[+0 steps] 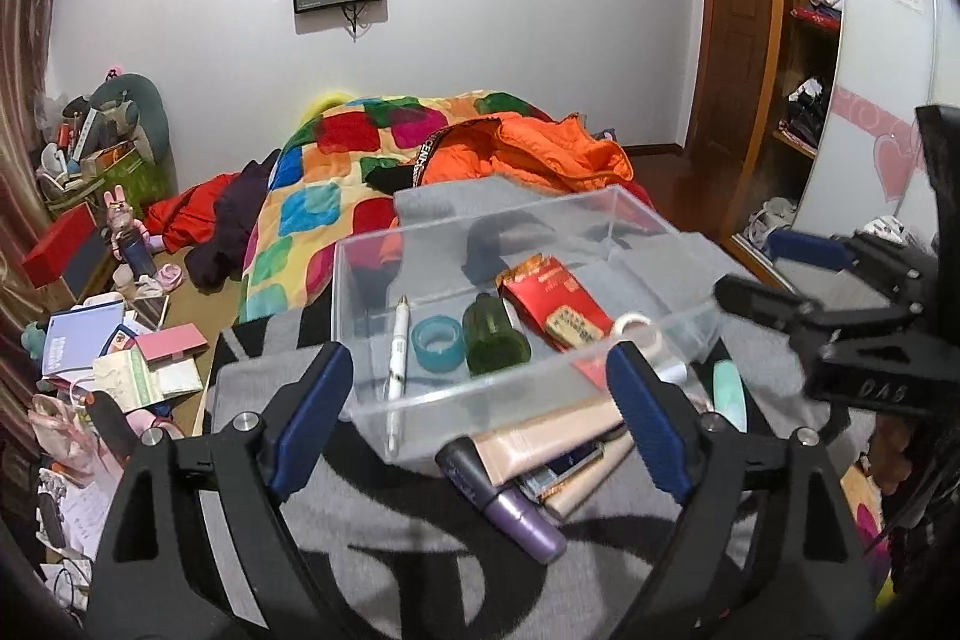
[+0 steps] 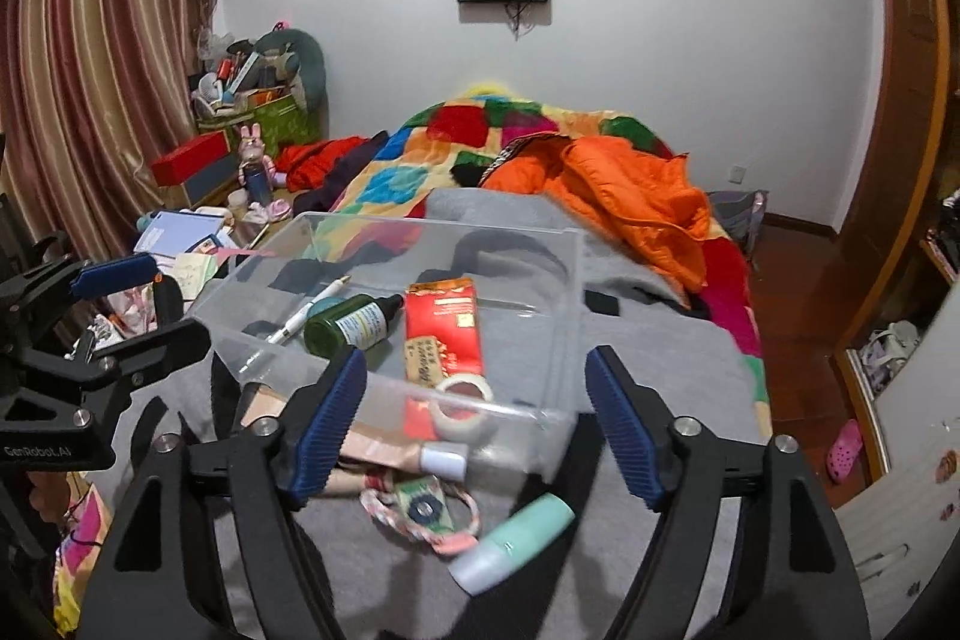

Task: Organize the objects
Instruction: 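Drop the white pen into the box with the left tool while the right drops the eraser, then grasp the purple-capped black cosmetic with the left tool while the right grasps the mint tube, then drop the black cosmetic into the clear box with the left tool while the right drops the mint tube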

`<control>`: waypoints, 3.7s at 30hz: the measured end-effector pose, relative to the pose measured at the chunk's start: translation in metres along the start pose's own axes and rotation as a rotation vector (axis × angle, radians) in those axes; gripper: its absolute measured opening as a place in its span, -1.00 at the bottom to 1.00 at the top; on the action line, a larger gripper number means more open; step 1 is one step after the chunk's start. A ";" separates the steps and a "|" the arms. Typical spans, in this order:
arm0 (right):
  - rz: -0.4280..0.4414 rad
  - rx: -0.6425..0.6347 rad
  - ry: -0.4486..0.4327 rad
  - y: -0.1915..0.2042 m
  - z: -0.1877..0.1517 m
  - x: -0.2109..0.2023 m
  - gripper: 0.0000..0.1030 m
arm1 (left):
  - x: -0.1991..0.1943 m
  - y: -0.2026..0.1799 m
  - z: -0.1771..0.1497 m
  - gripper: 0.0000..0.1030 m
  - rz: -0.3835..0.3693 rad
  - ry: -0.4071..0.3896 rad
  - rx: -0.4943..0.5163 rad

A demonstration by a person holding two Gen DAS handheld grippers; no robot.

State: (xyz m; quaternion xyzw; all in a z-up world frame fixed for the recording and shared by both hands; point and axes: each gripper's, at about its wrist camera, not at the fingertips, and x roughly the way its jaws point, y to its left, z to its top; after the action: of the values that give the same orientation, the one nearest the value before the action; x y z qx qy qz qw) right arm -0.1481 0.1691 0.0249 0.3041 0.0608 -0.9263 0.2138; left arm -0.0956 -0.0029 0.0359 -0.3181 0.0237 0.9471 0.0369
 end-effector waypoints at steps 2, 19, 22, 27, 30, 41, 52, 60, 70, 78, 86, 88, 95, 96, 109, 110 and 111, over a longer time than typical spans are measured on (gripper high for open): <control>-0.009 0.006 0.003 -0.003 -0.006 -0.003 0.42 | 0.001 -0.002 -0.007 0.69 0.005 0.018 -0.001; -0.042 0.140 0.174 -0.040 -0.065 0.029 0.42 | 0.058 0.009 -0.074 0.69 0.022 0.209 -0.105; -0.034 0.159 0.199 -0.044 -0.068 0.040 0.42 | 0.055 0.018 -0.080 0.69 0.018 0.208 -0.137; -0.028 0.184 0.234 -0.047 -0.075 0.056 0.42 | 0.049 0.034 -0.087 0.65 0.032 0.214 -0.177; -0.037 0.184 0.227 -0.050 -0.080 0.054 0.38 | 0.046 0.041 -0.089 0.60 0.048 0.220 -0.183; -0.075 0.136 0.214 -0.045 -0.086 0.047 -0.25 | 0.062 0.034 -0.074 0.18 0.033 0.227 -0.148; -0.052 0.113 0.193 -0.039 -0.090 0.036 -0.57 | 0.066 0.028 -0.077 -0.51 -0.002 0.212 -0.164; -0.032 0.130 0.146 -0.041 -0.082 0.014 -0.57 | 0.045 0.035 -0.082 -0.51 -0.026 0.188 -0.210; 0.009 0.107 0.043 -0.025 -0.049 -0.007 -0.57 | 0.009 0.034 -0.059 -0.51 -0.015 0.079 -0.201; 0.030 0.084 -0.023 -0.018 -0.015 -0.008 -0.57 | -0.004 0.035 -0.029 -0.51 -0.012 0.008 -0.181; 0.062 0.093 -0.046 -0.015 0.014 0.006 -0.57 | 0.006 0.040 -0.002 -0.51 -0.020 -0.017 -0.179; 0.067 0.097 -0.040 -0.015 0.020 0.013 -0.57 | 0.012 0.040 0.003 -0.51 -0.014 -0.017 -0.177; 0.067 0.084 0.001 -0.009 0.030 0.042 -0.57 | 0.035 0.043 0.018 -0.51 -0.013 0.002 -0.166; 0.069 0.083 0.007 -0.009 0.030 0.045 -0.57 | 0.039 0.044 0.020 -0.51 -0.014 0.007 -0.165; 0.092 0.058 0.104 0.010 0.035 0.102 -0.57 | 0.092 0.055 0.024 -0.51 0.023 0.084 -0.144; 0.092 0.051 0.109 0.011 0.035 0.104 -0.57 | 0.096 0.054 0.024 -0.51 0.024 0.091 -0.139; 0.092 0.045 0.114 0.014 0.034 0.106 -0.57 | 0.100 0.053 0.023 -0.51 0.025 0.099 -0.135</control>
State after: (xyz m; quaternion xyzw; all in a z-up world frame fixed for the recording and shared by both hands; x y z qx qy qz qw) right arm -0.2376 0.1103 -0.0097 0.3638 0.0380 -0.8978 0.2455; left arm -0.1930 -0.0490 -0.0053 -0.3659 -0.0342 0.9300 0.0024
